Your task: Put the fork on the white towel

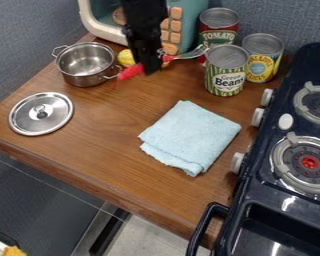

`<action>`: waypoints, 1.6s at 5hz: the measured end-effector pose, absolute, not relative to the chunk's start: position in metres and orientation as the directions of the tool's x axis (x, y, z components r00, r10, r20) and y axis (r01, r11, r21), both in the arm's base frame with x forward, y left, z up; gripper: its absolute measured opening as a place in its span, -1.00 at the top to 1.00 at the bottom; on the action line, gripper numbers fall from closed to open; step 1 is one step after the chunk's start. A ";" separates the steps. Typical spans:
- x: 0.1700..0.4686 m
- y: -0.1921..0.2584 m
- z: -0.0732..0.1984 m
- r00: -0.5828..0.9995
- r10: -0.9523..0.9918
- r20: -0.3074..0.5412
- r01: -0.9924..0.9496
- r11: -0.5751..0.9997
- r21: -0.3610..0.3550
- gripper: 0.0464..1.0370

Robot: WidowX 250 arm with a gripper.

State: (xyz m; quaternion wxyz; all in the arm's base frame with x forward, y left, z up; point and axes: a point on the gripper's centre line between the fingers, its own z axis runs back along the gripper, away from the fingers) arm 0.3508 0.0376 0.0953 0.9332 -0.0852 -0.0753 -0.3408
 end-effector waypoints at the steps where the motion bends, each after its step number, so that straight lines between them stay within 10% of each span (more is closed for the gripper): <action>1: 0.351 0.032 0.094 0.622 -0.749 0.228 0.781 0.613 -0.119 0.37; 4: 0.342 0.020 0.075 0.275 -0.937 0.216 0.961 0.260 -0.096 0.37; 8: 0.317 0.057 0.048 0.187 -0.980 0.072 0.982 0.188 0.008 0.37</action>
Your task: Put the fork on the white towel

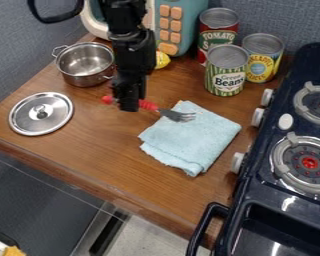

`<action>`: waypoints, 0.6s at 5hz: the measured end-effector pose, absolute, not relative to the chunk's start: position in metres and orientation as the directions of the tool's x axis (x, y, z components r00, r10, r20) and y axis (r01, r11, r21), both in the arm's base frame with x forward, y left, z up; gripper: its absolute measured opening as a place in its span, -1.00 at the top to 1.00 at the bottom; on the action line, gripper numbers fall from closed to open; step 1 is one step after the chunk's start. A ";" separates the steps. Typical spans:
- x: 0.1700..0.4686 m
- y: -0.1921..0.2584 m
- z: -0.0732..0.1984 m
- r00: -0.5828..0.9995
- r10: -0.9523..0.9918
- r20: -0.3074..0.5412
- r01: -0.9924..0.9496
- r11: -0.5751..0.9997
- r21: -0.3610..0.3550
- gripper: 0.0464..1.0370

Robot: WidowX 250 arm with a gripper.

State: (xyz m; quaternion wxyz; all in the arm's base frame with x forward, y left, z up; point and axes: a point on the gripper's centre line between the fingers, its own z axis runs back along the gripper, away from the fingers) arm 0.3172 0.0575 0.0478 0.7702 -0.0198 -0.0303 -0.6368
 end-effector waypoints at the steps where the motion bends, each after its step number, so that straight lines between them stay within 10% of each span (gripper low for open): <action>1: 0.319 0.065 0.043 0.191 -0.980 0.059 0.981 0.193 0.016 0.37; 3: 0.330 0.064 0.022 0.180 -0.981 0.072 0.984 0.179 -0.024 0.37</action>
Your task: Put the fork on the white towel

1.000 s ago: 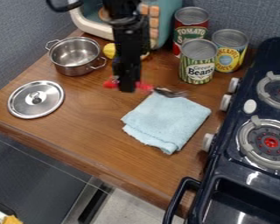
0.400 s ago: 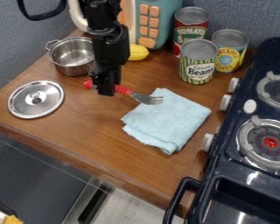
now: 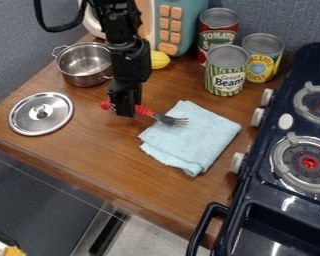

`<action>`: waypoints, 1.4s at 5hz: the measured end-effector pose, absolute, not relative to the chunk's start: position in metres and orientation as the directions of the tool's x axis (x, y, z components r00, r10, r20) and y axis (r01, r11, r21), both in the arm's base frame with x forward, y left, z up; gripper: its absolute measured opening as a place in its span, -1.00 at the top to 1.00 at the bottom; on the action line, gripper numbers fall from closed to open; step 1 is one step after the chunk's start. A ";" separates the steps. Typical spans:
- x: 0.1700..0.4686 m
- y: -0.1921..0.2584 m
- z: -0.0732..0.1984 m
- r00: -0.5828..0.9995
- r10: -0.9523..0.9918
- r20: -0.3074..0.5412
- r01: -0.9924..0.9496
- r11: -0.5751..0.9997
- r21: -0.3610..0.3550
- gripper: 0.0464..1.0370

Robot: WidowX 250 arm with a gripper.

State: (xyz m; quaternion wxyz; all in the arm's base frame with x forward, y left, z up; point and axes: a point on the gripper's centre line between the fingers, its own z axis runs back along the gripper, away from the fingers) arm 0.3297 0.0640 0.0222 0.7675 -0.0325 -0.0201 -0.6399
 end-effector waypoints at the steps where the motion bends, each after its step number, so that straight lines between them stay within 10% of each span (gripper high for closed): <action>1: 0.337 0.061 0.015 0.167 -0.983 0.082 0.986 0.165 -0.029 0.37; 4: 0.347 0.065 0.007 0.213 -0.971 0.108 0.977 0.212 -0.018 0.20; 6: 0.348 0.067 0.007 0.252 -0.961 0.116 0.968 0.252 -0.015 -0.84; 7: 0.348 0.067 0.007 0.257 -0.960 0.114 0.966 0.256 -0.024 -0.92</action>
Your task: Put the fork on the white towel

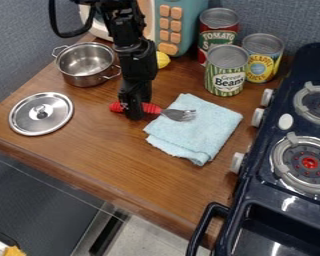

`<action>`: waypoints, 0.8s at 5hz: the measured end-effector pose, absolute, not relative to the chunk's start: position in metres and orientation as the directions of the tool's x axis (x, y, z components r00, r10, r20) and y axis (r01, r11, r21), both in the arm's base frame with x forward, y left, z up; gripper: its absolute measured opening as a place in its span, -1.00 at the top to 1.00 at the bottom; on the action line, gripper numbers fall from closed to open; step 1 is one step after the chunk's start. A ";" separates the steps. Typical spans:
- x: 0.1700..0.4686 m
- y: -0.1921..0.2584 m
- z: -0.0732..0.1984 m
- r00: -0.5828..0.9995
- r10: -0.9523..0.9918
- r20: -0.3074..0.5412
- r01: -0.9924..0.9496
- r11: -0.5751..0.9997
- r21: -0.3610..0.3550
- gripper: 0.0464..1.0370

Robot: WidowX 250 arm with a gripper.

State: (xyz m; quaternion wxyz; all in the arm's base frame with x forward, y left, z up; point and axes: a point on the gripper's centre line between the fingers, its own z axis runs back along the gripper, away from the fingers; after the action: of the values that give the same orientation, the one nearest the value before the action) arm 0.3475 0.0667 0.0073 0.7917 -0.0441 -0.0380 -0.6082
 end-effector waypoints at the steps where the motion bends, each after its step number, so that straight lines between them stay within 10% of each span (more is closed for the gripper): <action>1: 0.343 0.062 0.010 0.257 -0.957 0.135 0.966 0.254 -0.043 -0.92; 4: 0.337 0.070 0.098 0.313 -0.914 0.258 0.933 0.347 0.095 -0.92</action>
State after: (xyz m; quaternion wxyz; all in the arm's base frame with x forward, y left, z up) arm 0.3369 0.0697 0.0983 0.8095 -0.0358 -0.1341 -0.5704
